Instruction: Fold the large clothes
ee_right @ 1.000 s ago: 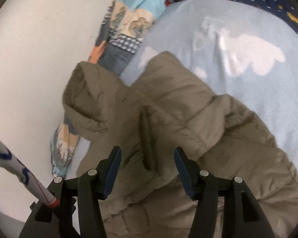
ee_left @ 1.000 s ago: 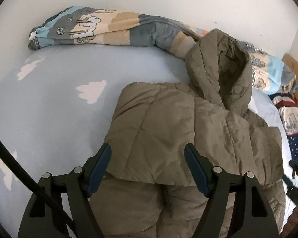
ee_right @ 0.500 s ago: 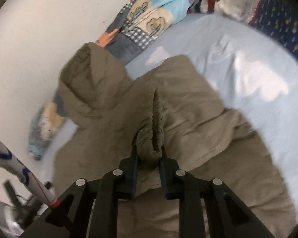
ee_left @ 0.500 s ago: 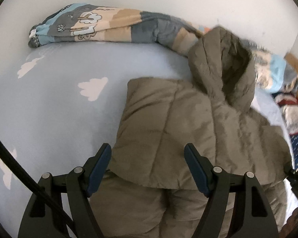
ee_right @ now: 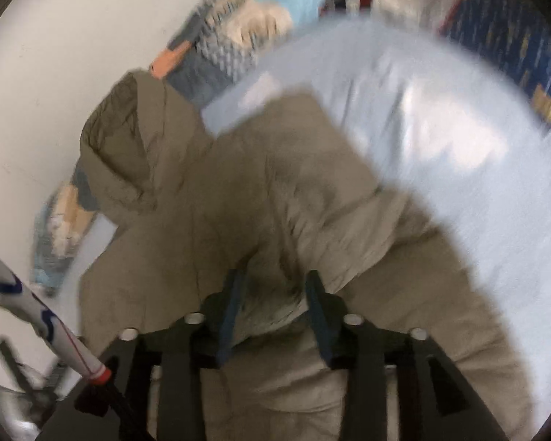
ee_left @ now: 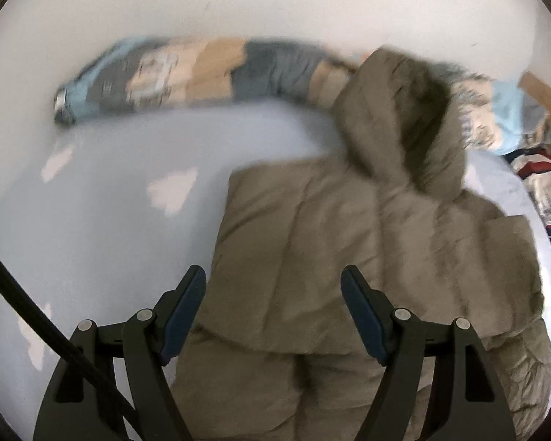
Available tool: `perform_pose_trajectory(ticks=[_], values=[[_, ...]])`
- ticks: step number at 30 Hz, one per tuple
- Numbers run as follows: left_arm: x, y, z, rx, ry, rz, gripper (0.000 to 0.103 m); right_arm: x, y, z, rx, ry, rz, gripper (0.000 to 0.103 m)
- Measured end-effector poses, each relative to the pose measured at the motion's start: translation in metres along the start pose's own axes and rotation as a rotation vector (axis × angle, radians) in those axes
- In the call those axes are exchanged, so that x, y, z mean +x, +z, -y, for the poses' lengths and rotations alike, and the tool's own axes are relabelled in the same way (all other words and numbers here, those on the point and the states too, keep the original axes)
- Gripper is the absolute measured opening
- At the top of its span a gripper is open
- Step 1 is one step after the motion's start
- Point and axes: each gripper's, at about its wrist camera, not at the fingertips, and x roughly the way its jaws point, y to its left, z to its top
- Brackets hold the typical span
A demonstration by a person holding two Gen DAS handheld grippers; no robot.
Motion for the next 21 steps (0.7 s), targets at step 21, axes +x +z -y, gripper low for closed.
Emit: perform_pose_trajectory(ticks=[21], values=[[0.035, -0.032, 0.067, 0.262, 0.019, -0.11, 0.079, 0.051, -0.049, -0.062, -0.393, -0.037, -0.092, 0.056]])
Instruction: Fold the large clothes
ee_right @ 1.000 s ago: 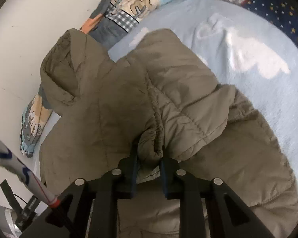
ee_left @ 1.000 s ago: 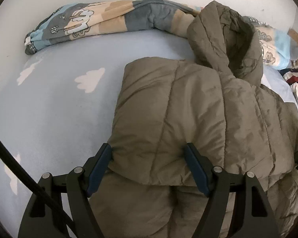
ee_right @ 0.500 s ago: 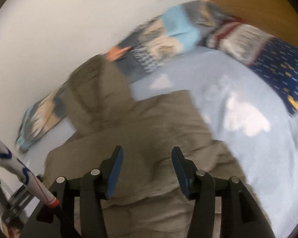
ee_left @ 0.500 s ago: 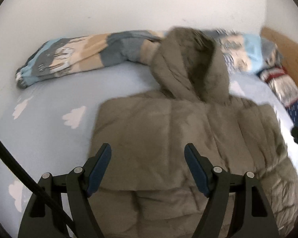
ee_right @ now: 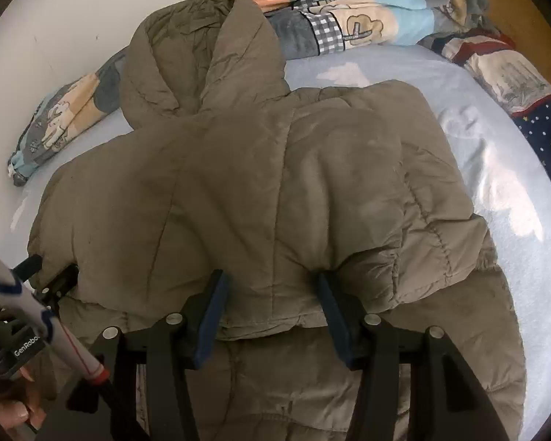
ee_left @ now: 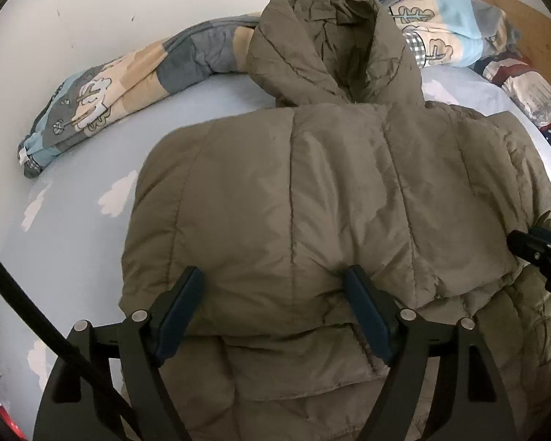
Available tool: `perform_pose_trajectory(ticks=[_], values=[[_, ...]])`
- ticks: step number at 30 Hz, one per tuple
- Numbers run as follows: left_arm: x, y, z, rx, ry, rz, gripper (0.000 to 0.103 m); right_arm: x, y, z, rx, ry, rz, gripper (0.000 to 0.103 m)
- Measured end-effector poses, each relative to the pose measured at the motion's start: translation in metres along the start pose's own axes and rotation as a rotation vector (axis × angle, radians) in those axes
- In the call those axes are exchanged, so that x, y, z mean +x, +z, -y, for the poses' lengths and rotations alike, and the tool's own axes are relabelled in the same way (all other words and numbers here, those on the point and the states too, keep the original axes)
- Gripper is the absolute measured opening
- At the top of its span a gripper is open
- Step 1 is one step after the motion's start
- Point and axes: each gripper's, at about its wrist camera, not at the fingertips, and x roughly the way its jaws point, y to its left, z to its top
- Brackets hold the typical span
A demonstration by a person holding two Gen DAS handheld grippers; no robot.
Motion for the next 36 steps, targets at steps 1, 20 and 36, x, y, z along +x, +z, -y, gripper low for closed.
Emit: perform_pose_trajectory(ticks=[1, 20, 36], values=[[-0.006, 0.002, -0.001, -0.001, -0.006, 0.018, 0.079, -0.001, -0.001, 0.0, -0.001, -0.002, 0.0, 0.056], [-0.019, 0.011, -0.012, -0.075, -0.016, 0.047, 0.079, -0.016, 0.005, -0.007, -0.004, 0.079, 0.003, 0.063], [-0.025, -0.001, -0.095, -0.266, -0.004, -0.026, 0.079, -0.047, 0.014, 0.022, 0.123, 0.151, 0.048, 0.064]])
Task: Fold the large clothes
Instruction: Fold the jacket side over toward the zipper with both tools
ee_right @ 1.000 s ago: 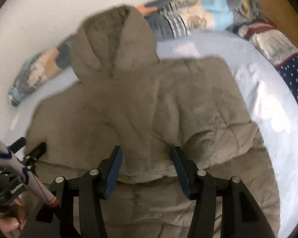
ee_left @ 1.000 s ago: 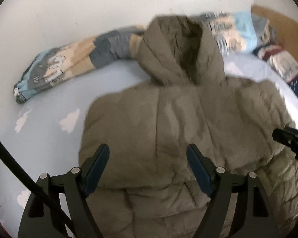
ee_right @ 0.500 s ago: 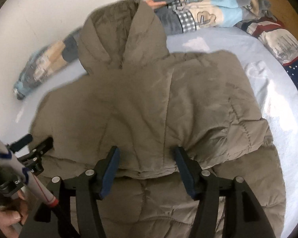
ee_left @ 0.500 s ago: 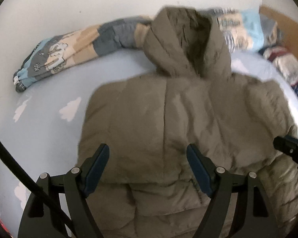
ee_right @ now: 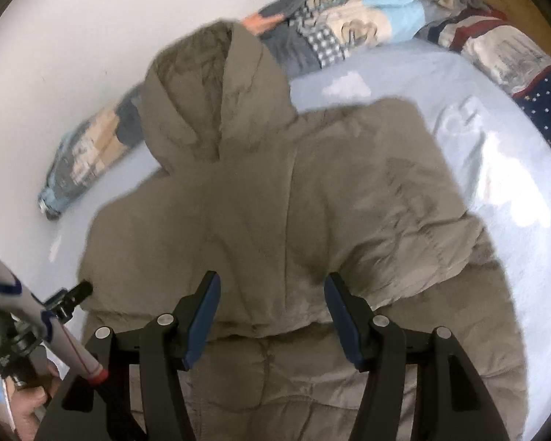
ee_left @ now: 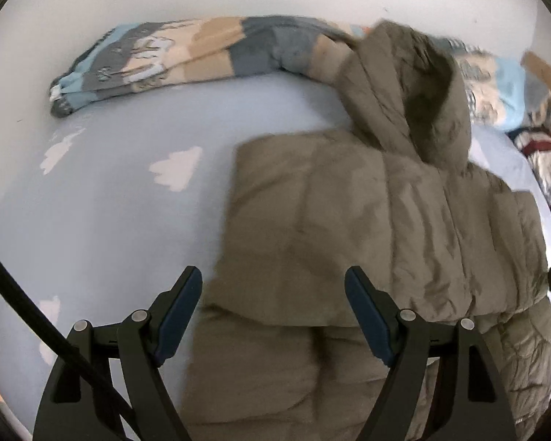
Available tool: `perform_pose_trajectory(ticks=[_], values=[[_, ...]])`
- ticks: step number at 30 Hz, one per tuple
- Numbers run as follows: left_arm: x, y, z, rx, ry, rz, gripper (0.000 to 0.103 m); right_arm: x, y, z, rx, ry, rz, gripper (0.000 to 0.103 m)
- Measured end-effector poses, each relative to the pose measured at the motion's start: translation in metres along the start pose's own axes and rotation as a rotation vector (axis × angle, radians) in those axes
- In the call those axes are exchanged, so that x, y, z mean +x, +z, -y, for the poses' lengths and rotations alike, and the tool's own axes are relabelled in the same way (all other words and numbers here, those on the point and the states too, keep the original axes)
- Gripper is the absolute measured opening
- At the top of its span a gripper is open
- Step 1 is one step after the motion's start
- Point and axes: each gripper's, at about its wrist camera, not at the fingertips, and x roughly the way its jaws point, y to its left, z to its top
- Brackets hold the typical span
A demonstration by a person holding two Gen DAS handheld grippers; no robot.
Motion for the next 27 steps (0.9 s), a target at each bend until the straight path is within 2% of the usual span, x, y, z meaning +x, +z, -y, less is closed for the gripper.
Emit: perform_pose_trajectory(ticks=[4, 7, 9, 13, 17, 20, 22, 24, 25, 26, 27], values=[[-0.007, -0.012, -0.034, -0.009, -0.042, -0.046, 0.079, -0.026, 0.002, 0.024, 0.008, -0.042, 0.039, 0.071], [-0.015, -0.034, -0.063, -0.044, -0.107, -0.09, 0.079, -0.043, -0.009, 0.063, 0.032, -0.059, 0.007, 0.071], [-0.028, -0.061, -0.086, -0.068, -0.138, -0.115, 0.079, -0.055, -0.02, 0.087, 0.058, -0.059, -0.012, 0.071], [-0.053, -0.116, -0.111, -0.109, -0.151, -0.15, 0.079, -0.087, -0.068, 0.132, 0.096, -0.099, -0.038, 0.077], [-0.066, -0.178, -0.121, -0.152, -0.195, -0.24, 0.079, -0.105, -0.113, 0.163, 0.11, -0.128, -0.093, 0.079], [-0.071, -0.208, -0.119, -0.18, -0.225, -0.271, 0.079, -0.115, -0.143, 0.178, 0.16, -0.103, -0.129, 0.08], [-0.075, -0.22, -0.113, -0.157, -0.21, -0.271, 0.079, -0.122, -0.162, 0.185, 0.195, -0.072, -0.155, 0.081], [-0.08, -0.225, -0.101, -0.114, -0.204, -0.242, 0.067, -0.126, -0.172, 0.187, 0.2, -0.066, -0.163, 0.083], [-0.08, -0.226, -0.097, -0.099, -0.213, -0.236, 0.045, -0.128, -0.177, 0.187, 0.198, -0.065, -0.164, 0.084], [-0.08, -0.228, -0.088, -0.074, -0.22, -0.237, 0.039, -0.13, -0.182, 0.187, 0.194, -0.064, -0.166, 0.086], [-0.08, -0.23, -0.082, -0.048, -0.183, -0.227, 0.039, -0.129, -0.186, 0.187, 0.191, -0.062, -0.17, 0.086]])
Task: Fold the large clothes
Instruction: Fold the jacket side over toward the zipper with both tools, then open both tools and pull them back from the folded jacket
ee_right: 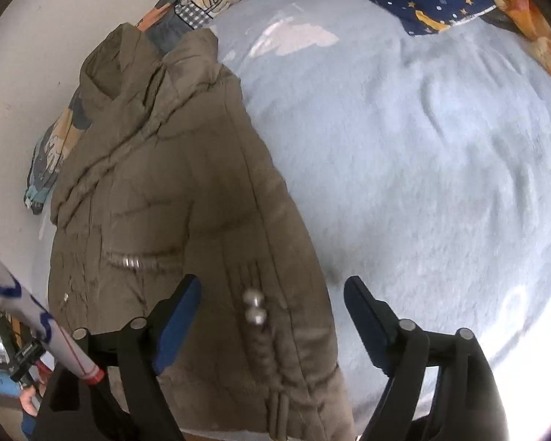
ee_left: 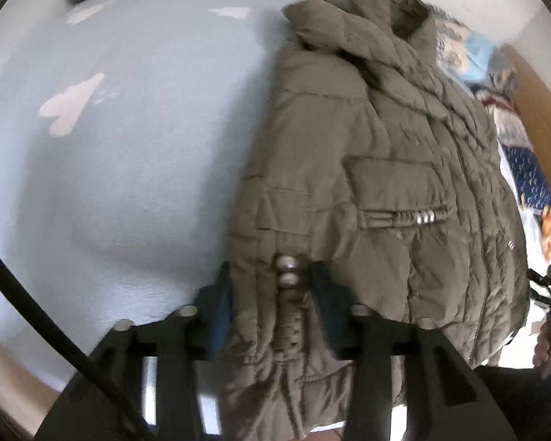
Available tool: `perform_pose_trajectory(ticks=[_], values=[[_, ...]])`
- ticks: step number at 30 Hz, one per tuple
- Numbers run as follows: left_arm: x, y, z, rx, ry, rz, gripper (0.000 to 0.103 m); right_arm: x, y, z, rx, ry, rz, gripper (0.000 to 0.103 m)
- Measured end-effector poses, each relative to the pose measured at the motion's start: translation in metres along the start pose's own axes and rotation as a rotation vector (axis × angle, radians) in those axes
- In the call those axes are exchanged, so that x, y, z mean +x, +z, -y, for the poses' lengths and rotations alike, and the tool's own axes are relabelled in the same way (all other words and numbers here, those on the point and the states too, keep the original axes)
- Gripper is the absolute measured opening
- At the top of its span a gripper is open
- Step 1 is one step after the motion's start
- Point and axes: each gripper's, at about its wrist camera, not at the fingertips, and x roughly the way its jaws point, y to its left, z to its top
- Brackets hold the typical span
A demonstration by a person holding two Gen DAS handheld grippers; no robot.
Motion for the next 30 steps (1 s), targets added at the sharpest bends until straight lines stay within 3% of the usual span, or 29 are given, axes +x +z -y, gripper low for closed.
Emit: perform_pose_trajectory(ticks=[2, 4, 6, 9, 19, 22, 24, 27, 30], values=[[0.003, -0.006, 0.007, 0.037, 0.053, 0.011, 0.037, 0.01, -0.006, -0.003, -0.03, 0.012, -0.042, 0.086], [-0.001, -0.009, 0.013, 0.045, 0.073, 0.031, 0.032, 0.018, -0.011, -0.007, -0.043, 0.053, -0.058, 0.069], [-0.007, -0.015, 0.016, 0.045, 0.081, 0.054, 0.027, 0.014, -0.013, -0.009, -0.068, 0.059, -0.048, 0.038], [-0.016, -0.027, 0.021, 0.057, 0.101, 0.083, 0.023, 0.0, -0.016, -0.011, -0.093, 0.04, -0.011, 0.024], [-0.02, -0.037, 0.023, 0.077, 0.131, 0.076, 0.024, -0.013, -0.029, -0.013, -0.112, -0.046, 0.014, 0.021], [-0.029, -0.029, 0.02, 0.064, 0.157, 0.121, 0.032, -0.014, -0.025, -0.01, -0.096, -0.05, 0.022, 0.03], [-0.047, -0.023, 0.023, 0.081, 0.181, 0.212, 0.039, -0.022, -0.019, -0.011, -0.089, -0.052, 0.05, 0.034], [-0.065, -0.019, 0.033, 0.116, 0.184, 0.314, 0.057, -0.045, -0.014, -0.012, -0.089, -0.057, 0.151, 0.036], [-0.061, -0.014, 0.048, 0.144, 0.165, 0.315, 0.065, -0.061, -0.011, -0.024, -0.124, -0.042, 0.239, 0.036]])
